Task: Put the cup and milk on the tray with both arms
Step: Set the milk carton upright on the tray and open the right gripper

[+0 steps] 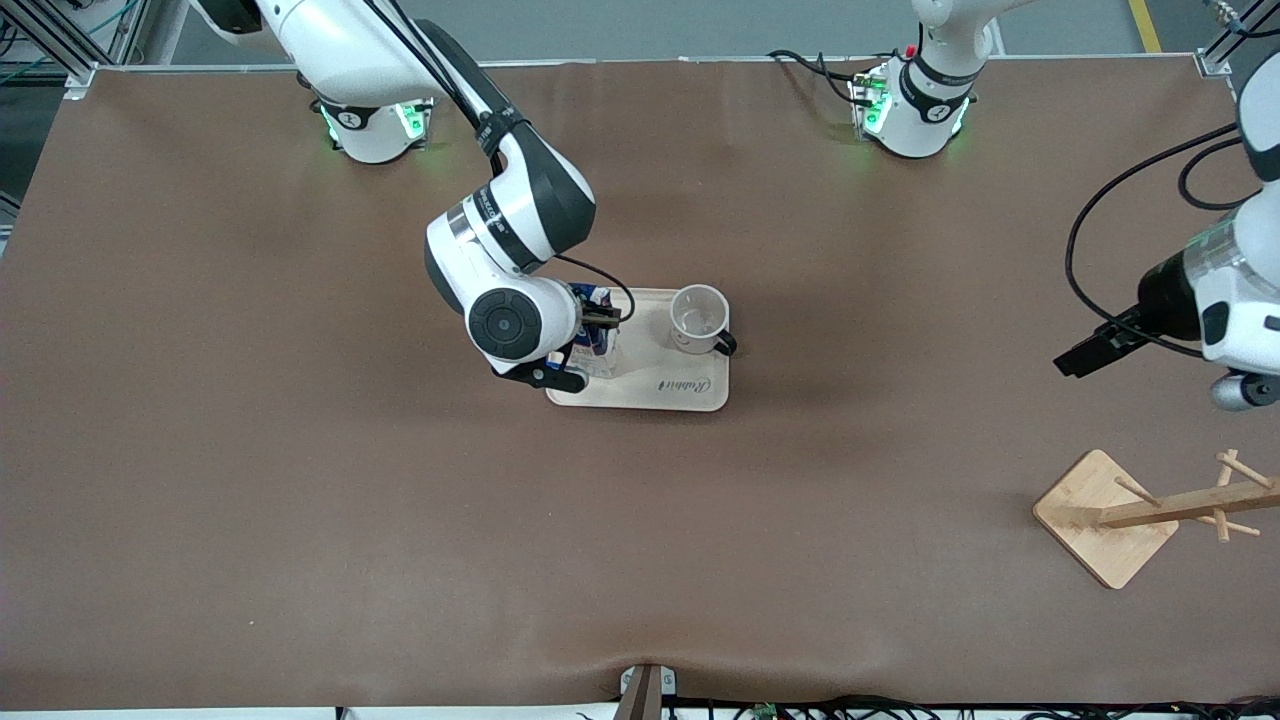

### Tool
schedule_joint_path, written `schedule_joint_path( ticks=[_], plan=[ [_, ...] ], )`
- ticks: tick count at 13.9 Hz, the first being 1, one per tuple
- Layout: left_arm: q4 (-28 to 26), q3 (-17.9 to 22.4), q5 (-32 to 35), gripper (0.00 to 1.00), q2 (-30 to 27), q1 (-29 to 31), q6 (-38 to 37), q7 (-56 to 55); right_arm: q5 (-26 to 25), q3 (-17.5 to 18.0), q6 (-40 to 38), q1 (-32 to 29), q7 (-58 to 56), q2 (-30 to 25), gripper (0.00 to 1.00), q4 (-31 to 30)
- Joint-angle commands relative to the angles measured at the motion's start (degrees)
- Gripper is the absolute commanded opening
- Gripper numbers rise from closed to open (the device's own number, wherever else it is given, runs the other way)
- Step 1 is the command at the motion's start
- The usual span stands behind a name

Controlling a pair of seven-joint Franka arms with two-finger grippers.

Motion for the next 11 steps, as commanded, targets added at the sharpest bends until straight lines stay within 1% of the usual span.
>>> schedule_joint_path(
  ticks=[1,2,3,4,5,6,7,8,9,10,11],
  plan=[
    [0.43,-0.36,1.22,1.0,-2.41,1.79,-1.26,5.95,0.32,0.03,-0.78,-0.28,1.57,0.25,1.0,4.36],
    [0.43,-0.36,1.22,1.0,-2.85,2.06,-1.78,7.8,1.81,-0.06,-0.17,-0.54,4.89,0.34,1.0,5.85],
    [0.43,0.25,1.05,1.0,-5.12,1.54,-2.39,9.9,4.17,0.03,-0.25,-1.67,6.57,0.43,1.0,8.22],
    [0.08,3.3,1.05,1.0,-6.27,-0.64,-2.49,11.49,5.5,0.03,-1.29,-2.99,6.68,0.08,1.0,9.37],
    [-0.01,7.68,0.96,1.0,-6.72,-4.49,-3.1,13.07,5.43,0.03,-3.65,-4.48,6.68,-0.36,1.0,9.56],
    [-0.01,11.99,0.79,1.0,-7.42,-7.66,-5.11,16.22,4.12,-0.66,-5.94,-5.45,7.29,-1.49,1.0,9.56],
    [-0.09,15.25,0.35,1.0,-8.21,-10.22,-6.17,20.34,2.28,-1.8,-6.66,-6.16,6.86,-3.51,1.0,9.47],
    [-0.18,19.63,0.08,1.0,-9.0,-12.85,-6.27,24.82,2.44,-2.42,-8.58,-8.08,6.94,-6.05,1.0,9.3],
    [-0.79,22.72,-0.87,1.0,-10.05,-14.88,-6.36,27.39,2.53,-2.6,-14.43,-10.8,7.03,-6.94,1.0,9.55],
    [-2.45,24.67,-2.45,1.0,-11.45,-15.68,-6.36,28.37,1.74,-2.87,-19.8,-13.52,6.94,-7.04,1.0,10.78],
    [-3.77,25.99,-2.9,1.0,-12.6,-17.0,-6.36,28.9,0.61,-2.87,-22.29,-15.81,5.72,-7.13,1.0,12.09]
  ],
)
